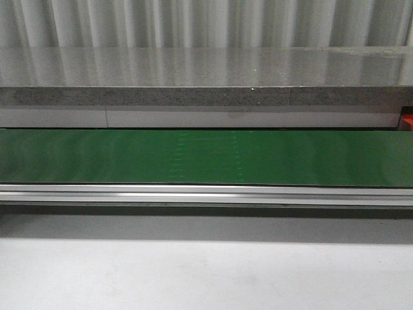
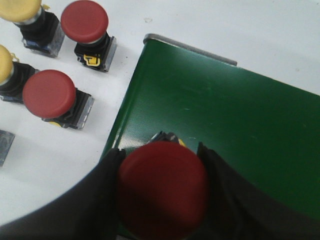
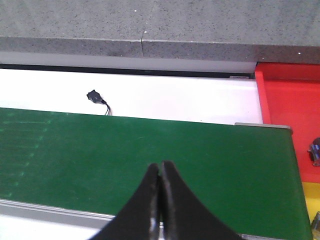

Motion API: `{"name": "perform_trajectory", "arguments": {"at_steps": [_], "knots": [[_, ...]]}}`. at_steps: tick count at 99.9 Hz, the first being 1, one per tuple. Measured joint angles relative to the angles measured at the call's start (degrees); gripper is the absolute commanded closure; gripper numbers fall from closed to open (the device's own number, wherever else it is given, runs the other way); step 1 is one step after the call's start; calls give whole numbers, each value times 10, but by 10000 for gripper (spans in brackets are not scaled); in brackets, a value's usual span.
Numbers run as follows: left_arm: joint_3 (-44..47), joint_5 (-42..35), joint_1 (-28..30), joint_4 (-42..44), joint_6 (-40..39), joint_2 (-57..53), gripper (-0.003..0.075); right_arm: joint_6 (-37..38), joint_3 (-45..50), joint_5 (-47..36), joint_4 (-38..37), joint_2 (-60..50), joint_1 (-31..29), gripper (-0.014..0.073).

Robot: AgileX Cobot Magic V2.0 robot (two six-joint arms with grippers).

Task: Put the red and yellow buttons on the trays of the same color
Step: 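Grasp another red button with the left gripper, then lower the red button onto the belt and open the left gripper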

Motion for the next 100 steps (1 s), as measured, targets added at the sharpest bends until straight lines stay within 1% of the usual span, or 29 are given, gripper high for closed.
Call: {"name": "perform_trajectory", "arguments": {"at_steps": [31,39,44,51,58,63,65,68,70,75,80,100], "knots": [[0,-8,0,-3,15,11,738,0,0,0,0,0,0,662],[0,-8,0,-3,16,11,720,0,0,0,0,0,0,662],[0,-8,0,-4,16,11,685,0,0,0,0,0,0,662],[0,-8,0,-4,16,11,603,0,0,0,0,0,0,662],[0,-8,0,-4,18,11,482,0,0,0,0,0,0,662],[0,-8,0,-4,21,11,369,-1,0,0,0,0,0,662],[0,-7,0,-4,22,11,341,-1,0,0,0,0,0,662],[0,-7,0,-4,23,11,279,-1,0,0,0,0,0,662],[0,-7,0,-4,25,11,246,-1,0,0,0,0,0,662],[0,-5,0,-4,26,11,193,-1,0,0,0,0,0,662],[0,-2,0,-4,26,11,175,-1,0,0,0,0,0,662],[-6,10,0,-8,31,11,174,-1,0,0,0,0,0,662]]}}
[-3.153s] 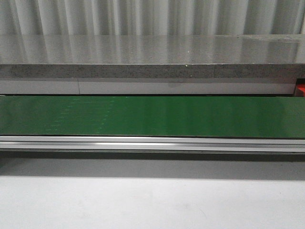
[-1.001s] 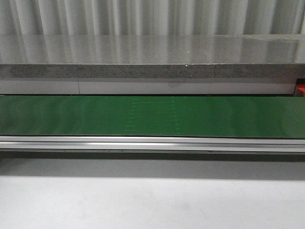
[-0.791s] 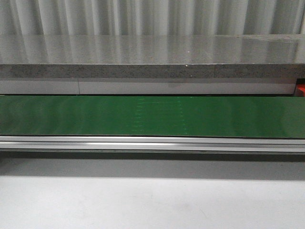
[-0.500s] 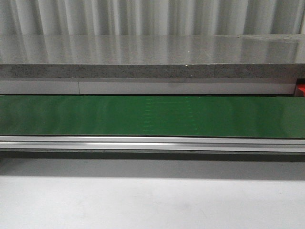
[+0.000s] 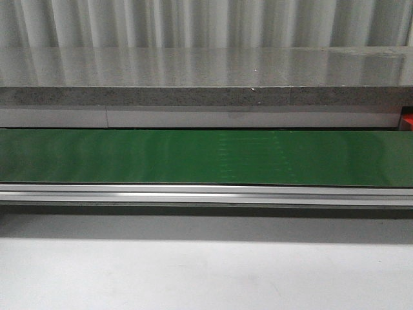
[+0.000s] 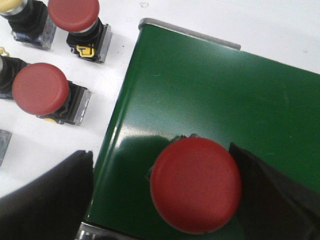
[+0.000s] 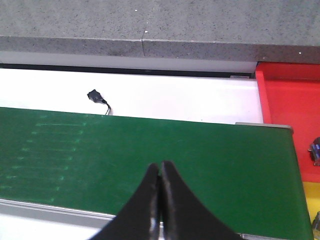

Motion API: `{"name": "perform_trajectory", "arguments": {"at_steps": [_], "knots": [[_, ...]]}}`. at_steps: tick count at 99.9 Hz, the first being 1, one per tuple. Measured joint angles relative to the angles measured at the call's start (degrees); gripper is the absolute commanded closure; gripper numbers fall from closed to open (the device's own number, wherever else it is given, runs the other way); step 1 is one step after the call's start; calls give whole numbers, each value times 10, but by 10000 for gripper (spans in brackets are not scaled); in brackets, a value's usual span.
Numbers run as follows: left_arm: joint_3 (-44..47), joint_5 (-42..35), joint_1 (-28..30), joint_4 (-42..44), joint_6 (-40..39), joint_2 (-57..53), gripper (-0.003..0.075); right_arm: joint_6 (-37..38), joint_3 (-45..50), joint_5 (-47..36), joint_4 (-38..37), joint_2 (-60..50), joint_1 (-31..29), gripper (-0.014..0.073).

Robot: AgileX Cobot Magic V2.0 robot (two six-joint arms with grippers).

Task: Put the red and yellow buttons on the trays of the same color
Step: 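Lower the red button onto the belt and open the left gripper, then grasp a yellow button from the cluster with the left gripper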

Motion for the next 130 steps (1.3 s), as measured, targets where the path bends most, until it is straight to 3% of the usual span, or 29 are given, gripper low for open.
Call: {"name": "perform_trajectory", "arguments": {"at_steps": [52,74,102,130], "knots": [[-85,39,-22,-26,49,-99,176,0,0,1,0,0,0,662],[-73,68,70,-14,50,-102,176,0,0,1,0,0,0,662],[15,61,218,-21,50,-99,176,0,0,1,0,0,0,662],[39,17,242,-27,50,-18,176,0,0,1,0,0,0,662]]}}
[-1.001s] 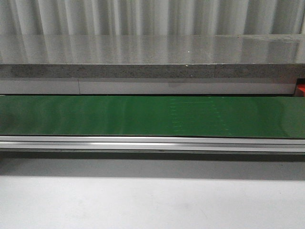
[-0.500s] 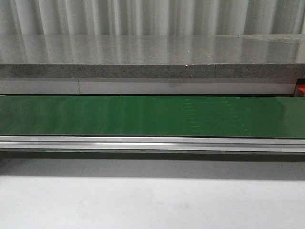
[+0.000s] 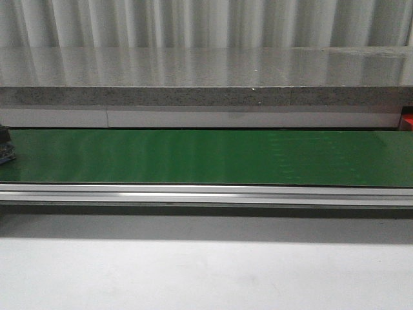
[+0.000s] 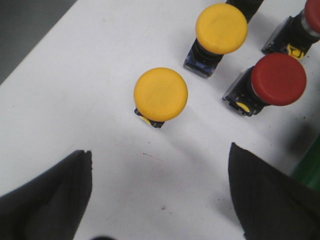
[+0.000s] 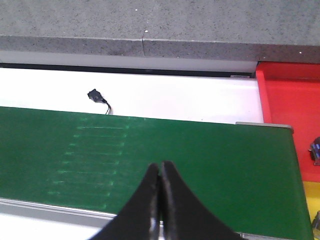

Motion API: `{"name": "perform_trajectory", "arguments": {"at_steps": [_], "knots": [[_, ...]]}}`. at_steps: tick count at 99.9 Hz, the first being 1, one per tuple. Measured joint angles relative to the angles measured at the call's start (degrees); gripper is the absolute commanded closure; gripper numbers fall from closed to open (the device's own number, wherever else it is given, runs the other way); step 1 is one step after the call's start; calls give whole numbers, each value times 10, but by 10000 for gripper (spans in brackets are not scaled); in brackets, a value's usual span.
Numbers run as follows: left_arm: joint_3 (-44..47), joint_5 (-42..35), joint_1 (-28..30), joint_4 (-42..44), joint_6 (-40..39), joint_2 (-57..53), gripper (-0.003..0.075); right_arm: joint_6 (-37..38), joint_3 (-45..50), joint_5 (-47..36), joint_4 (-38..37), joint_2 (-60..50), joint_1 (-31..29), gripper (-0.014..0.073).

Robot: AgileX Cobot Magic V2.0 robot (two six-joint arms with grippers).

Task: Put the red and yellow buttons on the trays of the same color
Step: 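Grasp a yellow button from the cluster with the left gripper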

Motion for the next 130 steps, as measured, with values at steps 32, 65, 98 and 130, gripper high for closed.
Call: {"name": "perform_trajectory", "arguments": {"at_steps": [32,65,98,130], "knots": [[-22,-36,4,6,0,80,176,0,0,0,0,0,0,662],[-76,-41,8,9,0,156,176,0,0,0,0,0,0,662],[-77,-38,8,9,0,183,636,0,0,1,0,0,0,662],[-77,-21,5,-2,-3,77,741,0,0,1,0,0,0,662]]}}
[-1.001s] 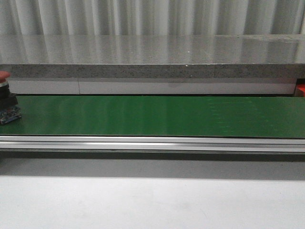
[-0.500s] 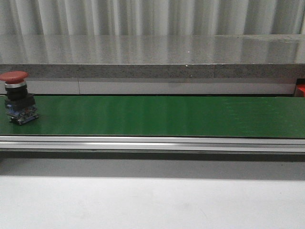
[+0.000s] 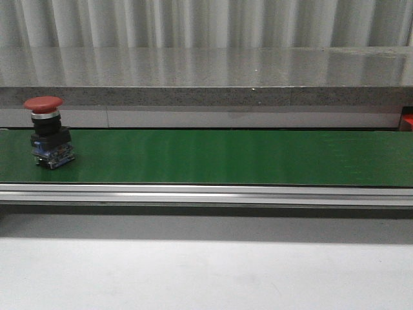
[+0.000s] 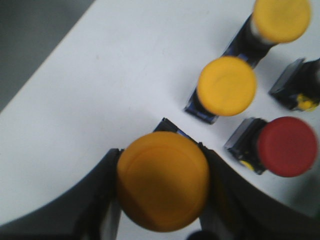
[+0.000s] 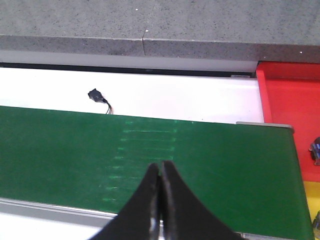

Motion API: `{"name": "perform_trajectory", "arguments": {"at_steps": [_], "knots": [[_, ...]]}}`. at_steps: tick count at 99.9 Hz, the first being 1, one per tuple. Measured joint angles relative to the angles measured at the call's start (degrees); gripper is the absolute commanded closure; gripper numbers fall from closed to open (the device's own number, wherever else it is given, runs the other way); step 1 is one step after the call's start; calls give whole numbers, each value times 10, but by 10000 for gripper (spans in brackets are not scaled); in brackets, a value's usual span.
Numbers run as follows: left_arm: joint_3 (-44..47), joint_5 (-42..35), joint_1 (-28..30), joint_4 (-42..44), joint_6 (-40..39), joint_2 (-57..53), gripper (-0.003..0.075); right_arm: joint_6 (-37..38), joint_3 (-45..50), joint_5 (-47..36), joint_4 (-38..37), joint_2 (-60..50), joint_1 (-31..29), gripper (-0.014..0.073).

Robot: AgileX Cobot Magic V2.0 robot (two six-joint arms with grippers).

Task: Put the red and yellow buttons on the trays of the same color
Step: 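Grasp a yellow button from the cluster with the left gripper, then set the yellow button on the belt and open the left gripper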

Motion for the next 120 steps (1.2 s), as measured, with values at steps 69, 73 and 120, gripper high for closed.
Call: {"name": "perform_trajectory", "arguments": {"at_steps": [69,73,120], "knots": [[0,31,-240,-14,18,-77,741,0,0,1,0,0,0,662],[0,32,-244,-14,18,-67,741,0,0,2,0,0,0,662],[0,47,-247,-16,29,-26,178,0,0,2,0,0,0,662]]}}
